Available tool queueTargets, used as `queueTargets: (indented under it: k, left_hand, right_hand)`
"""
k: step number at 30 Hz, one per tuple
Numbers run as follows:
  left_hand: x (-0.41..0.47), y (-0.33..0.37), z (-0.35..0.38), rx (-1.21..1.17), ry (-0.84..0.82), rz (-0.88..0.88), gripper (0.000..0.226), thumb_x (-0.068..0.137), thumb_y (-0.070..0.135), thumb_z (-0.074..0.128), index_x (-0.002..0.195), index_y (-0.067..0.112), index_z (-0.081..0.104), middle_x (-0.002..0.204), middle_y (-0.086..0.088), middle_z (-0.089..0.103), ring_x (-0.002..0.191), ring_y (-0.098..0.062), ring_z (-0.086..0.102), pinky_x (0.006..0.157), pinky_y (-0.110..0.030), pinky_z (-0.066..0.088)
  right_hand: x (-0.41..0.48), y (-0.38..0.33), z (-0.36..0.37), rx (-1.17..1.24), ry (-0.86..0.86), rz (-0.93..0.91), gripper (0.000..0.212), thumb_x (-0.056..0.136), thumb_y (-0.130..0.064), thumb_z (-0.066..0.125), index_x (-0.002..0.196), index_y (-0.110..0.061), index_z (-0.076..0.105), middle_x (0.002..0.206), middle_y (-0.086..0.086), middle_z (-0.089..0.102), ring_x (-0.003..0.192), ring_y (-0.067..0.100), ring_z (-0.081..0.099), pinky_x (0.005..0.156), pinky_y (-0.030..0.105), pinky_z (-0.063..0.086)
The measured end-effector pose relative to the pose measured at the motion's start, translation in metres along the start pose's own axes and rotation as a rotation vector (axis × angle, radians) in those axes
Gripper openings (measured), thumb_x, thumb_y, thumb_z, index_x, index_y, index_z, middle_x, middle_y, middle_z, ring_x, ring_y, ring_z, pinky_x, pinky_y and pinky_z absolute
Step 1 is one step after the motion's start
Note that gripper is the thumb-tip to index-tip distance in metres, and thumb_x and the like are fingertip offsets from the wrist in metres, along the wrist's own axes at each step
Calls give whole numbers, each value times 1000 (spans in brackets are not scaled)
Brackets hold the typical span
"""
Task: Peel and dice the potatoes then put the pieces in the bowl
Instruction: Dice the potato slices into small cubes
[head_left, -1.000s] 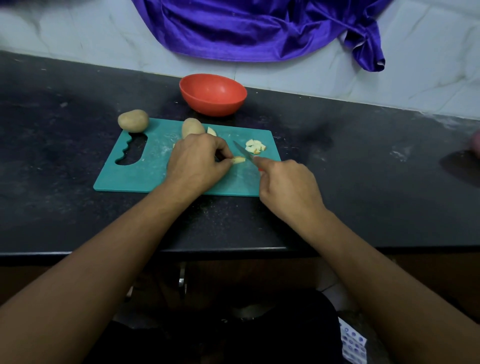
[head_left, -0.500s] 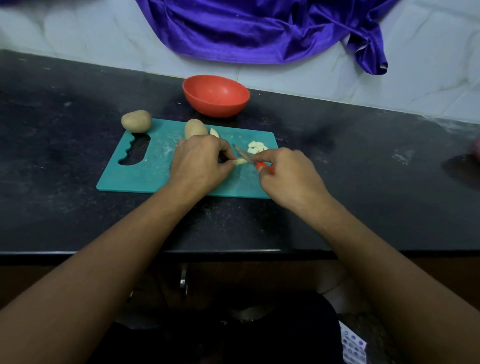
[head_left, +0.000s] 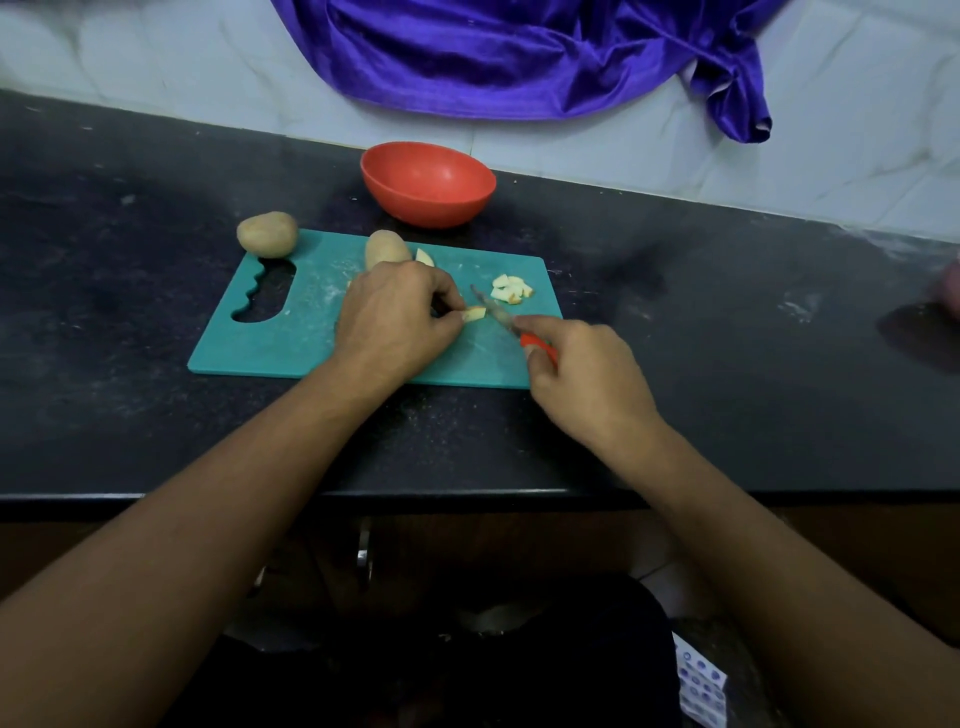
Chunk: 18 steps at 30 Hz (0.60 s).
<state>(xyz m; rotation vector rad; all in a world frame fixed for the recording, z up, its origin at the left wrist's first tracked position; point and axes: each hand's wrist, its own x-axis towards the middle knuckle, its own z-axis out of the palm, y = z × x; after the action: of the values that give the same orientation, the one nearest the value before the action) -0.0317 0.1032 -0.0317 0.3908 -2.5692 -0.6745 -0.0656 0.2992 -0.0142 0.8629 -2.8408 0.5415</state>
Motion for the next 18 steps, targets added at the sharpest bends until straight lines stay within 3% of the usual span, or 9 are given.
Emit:
queueTargets:
  k: [3,7,18]
  left_hand:
    - [0,-1,0,-11,6,-5,11,85,41,77,92,32,78,92,8,73,91,-22,67,80,-40,56]
    - [-1,-1,1,-19,12,-2,13,86,42,77,92,31,78,92,7,73,90,-22,67,80,-41,56]
    - [-1,0,0,-12,12,15,9,87,35,77,94,30,79,92,10,74,89,-18,68,82,-41,56]
  right_hand:
    - [-2,3,1,78,61,-4,43,102,-27,52,143,-40,57,99,0,73,62,11,54,61,30,41]
    - [-12,0,7,80,134,-36,48,102,-24,53,148,-36,51,75,-4,61,54,7,45,60,30,34]
    - [-22,-8,18,-107,134,-77,47,104,-26,47,150,-32,51,85,-4,67,64,13,54,57,30,37]
